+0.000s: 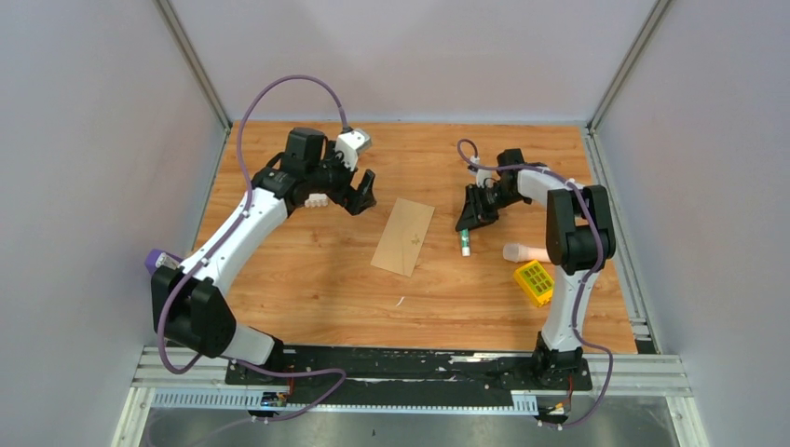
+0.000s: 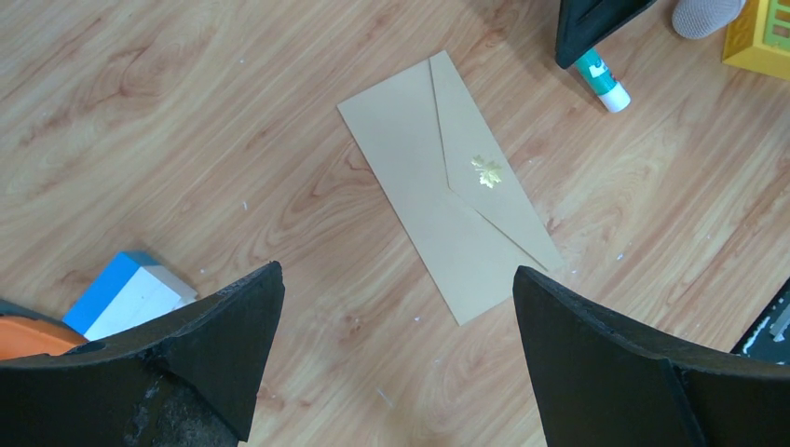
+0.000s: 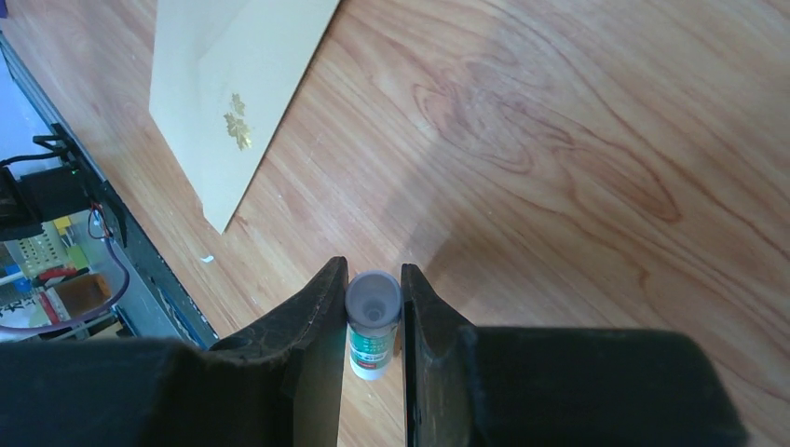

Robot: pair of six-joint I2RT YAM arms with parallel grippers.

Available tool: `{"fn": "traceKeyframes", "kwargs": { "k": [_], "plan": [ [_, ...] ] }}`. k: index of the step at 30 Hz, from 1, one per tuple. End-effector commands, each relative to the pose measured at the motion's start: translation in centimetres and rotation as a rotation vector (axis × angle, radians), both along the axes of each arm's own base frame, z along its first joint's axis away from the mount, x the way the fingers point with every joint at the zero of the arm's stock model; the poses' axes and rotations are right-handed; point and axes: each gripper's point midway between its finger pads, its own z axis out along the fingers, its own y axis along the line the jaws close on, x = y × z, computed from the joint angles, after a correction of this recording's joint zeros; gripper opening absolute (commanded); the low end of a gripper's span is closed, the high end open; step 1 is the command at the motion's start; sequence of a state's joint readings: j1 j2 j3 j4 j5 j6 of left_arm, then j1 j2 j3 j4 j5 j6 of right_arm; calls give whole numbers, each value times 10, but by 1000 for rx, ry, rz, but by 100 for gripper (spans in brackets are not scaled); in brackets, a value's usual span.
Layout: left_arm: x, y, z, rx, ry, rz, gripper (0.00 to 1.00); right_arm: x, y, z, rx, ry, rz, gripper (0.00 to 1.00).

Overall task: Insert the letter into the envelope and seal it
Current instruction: Place the solid glue at the center of the board, then reset both arms

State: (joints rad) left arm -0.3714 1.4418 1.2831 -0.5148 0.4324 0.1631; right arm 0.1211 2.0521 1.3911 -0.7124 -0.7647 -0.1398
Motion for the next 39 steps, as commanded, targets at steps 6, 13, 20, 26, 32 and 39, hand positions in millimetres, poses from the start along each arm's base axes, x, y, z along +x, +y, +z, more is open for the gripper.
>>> {"fn": "traceKeyframes", "kwargs": {
  "k": [6,13,20,26,32,39],
  "plan": [
    [-1,3,21,-28,-64,6,100,17,-12,-14,-106,-23,-35,24],
    [-4,2,24,-41,-71,0,100,18,-17,-21,-142,-22,-49,41],
    [-6,3,29,-49,-86,0,100,24,-21,-10,-163,-72,-55,45],
    [-8,4,28,-43,-86,-3,100,16,-2,49,-69,-302,99,45],
    [-6,4,31,-33,-104,-8,100,-9,19,83,-81,-568,289,47],
    [-8,12,38,-9,-139,0,100,-45,30,95,-12,-686,425,55]
  ]
}}
